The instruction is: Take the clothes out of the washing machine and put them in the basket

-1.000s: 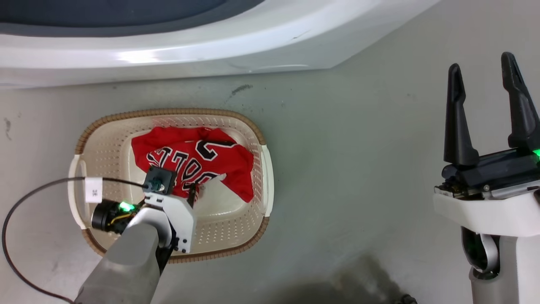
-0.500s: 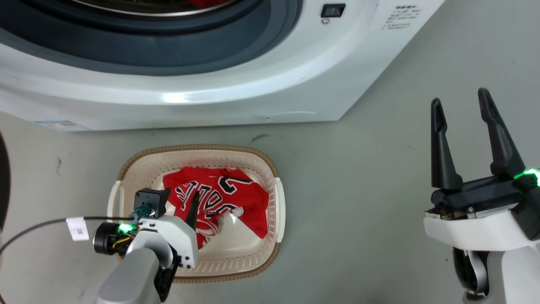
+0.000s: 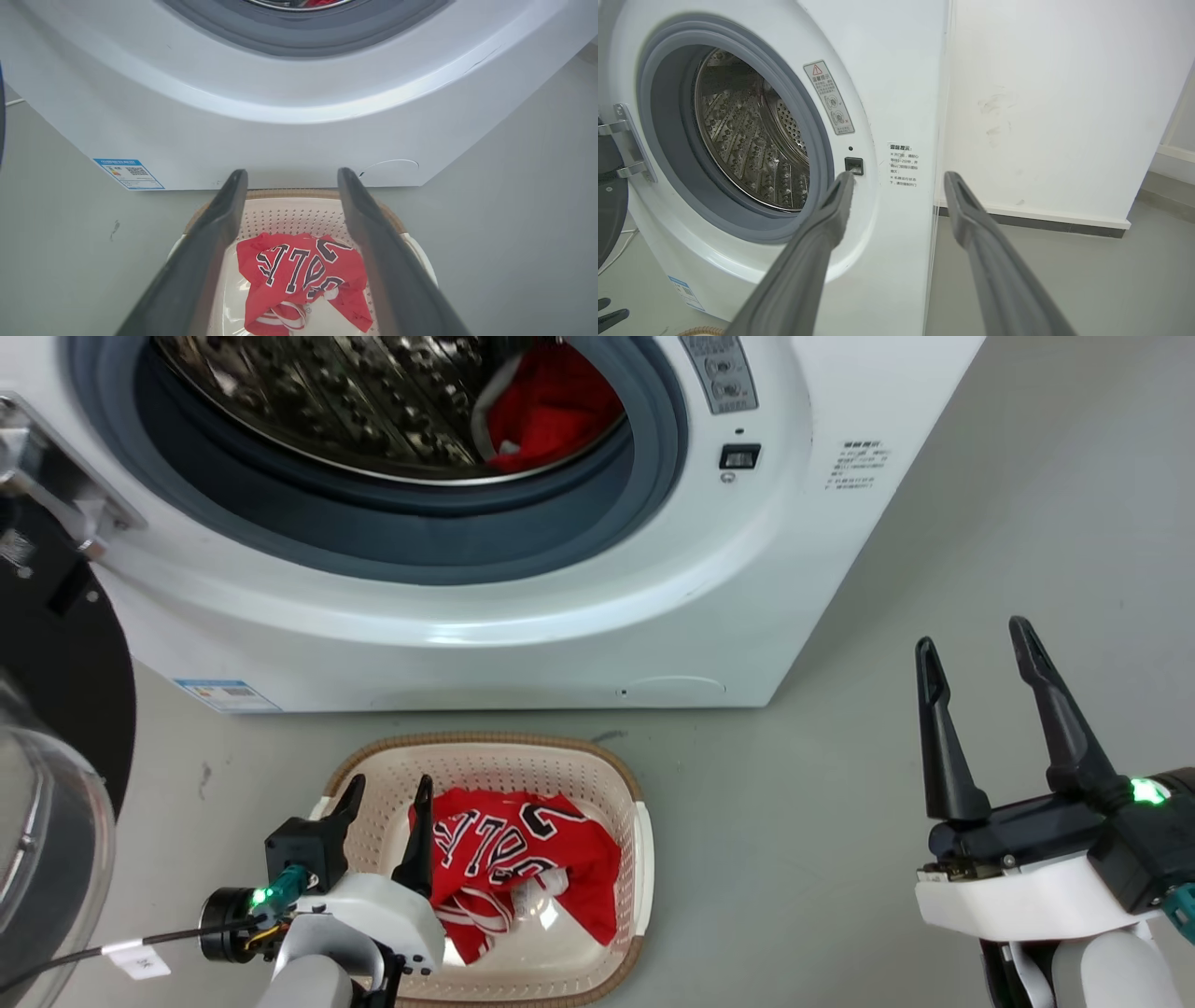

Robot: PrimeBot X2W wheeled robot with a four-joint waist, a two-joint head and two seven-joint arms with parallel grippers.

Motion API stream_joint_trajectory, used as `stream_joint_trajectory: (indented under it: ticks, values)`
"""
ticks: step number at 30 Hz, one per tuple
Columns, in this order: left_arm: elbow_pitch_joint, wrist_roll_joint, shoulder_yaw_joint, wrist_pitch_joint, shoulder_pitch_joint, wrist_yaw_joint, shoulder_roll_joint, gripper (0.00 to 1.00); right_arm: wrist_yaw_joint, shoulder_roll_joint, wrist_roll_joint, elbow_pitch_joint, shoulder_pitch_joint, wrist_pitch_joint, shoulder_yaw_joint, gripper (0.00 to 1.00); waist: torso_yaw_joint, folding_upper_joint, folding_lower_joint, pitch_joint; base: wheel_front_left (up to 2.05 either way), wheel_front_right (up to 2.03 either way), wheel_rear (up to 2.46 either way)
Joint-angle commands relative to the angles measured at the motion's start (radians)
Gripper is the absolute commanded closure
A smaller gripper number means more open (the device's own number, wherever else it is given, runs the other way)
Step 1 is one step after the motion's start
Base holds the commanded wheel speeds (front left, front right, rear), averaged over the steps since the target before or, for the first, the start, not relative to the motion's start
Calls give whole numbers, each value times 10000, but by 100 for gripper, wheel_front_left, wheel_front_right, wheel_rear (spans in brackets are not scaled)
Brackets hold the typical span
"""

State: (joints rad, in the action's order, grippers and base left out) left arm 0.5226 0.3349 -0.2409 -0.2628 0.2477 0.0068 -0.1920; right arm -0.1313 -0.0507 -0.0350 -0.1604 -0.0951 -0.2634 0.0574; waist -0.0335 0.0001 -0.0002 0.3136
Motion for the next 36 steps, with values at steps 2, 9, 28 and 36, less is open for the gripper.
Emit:
stream_joint_trajectory:
  ticks: [2, 9, 28, 36]
  values:
    - [-397, -215, 268, -28, -270, -71, 139, 0, 10, 10, -100, 40, 201, -20, 20, 0, 98, -1, 2, -395, 0, 0, 0]
    - [-1031, -721, 977, -28, -600, -396, 462, 0, 10, 10, -124, 103, 413, -20, 75, 0, 105, -1, 2, -781, 0, 0, 0]
    - [2930, -1376, 509, 685, 6656, -1310, -167, 0, 10, 12, -187, -209, -794, -20, 411, 0, -549, -1, 2, 1177, 0, 0, 0]
    - [4599, -47, -1406, 2306, 9637, -1353, -528, 0, 10, 13, -383, -351, -1393, -20, 491, 0, -989, -1, 2, 2396, 0, 0, 0]
